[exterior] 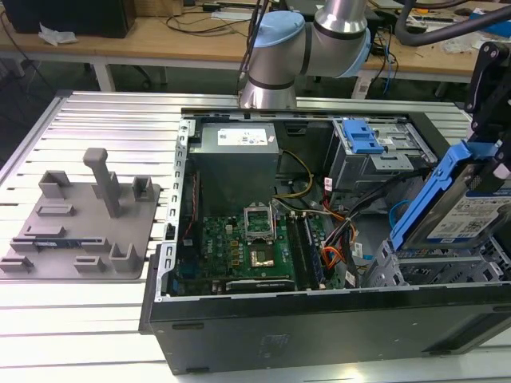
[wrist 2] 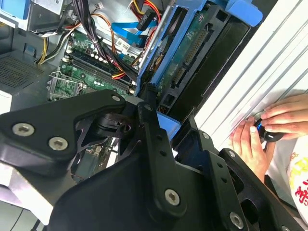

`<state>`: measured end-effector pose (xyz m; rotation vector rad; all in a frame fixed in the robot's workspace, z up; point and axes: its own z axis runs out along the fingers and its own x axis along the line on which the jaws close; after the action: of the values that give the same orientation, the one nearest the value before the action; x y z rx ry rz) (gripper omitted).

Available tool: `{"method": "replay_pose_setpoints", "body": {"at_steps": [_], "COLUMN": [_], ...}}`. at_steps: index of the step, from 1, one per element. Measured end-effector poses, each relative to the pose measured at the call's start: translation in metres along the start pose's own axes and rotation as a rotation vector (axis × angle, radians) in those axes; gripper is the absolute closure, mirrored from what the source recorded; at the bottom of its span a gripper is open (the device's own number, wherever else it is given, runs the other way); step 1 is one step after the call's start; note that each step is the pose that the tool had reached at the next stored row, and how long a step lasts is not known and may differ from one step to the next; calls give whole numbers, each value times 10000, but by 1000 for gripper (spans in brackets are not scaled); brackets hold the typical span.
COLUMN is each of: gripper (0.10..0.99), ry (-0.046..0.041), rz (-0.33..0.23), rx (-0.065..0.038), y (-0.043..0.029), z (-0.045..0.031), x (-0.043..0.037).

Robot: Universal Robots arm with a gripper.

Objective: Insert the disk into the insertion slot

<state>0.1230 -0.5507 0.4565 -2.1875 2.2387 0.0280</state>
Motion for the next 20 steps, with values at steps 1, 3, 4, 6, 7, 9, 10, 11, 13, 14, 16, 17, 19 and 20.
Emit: {"method": "replay_pose_setpoints", "body": {"at_steps": [1,3,4,6,7,9,10,11,13,14,16,17,19,20], "gripper": [722,722,722,722,722,722,722,722,722,722,722,722,722,722], "ry": [-1,0,0,0,1,2,1,0,0,0,1,2,3,2], "rz": [0,0,1,1,0,-2,-5,-9,-21,-25,-39,-48,-57,-66], "rx": [-4,-8,-9,-10,-11,-17,-20,-25,-40,-47,-69,-78,-81,-82], "y": [-1,-2,-4,-4,-5,-6,-7,-8,-11,-11,-13,-14,-14,-15], "z": [7,27,37,52,62,84,94,106,130,139,172,195,221,249], "x": [1,3,5,5,6,8,8,9,11,12,14,16,18,19]}}
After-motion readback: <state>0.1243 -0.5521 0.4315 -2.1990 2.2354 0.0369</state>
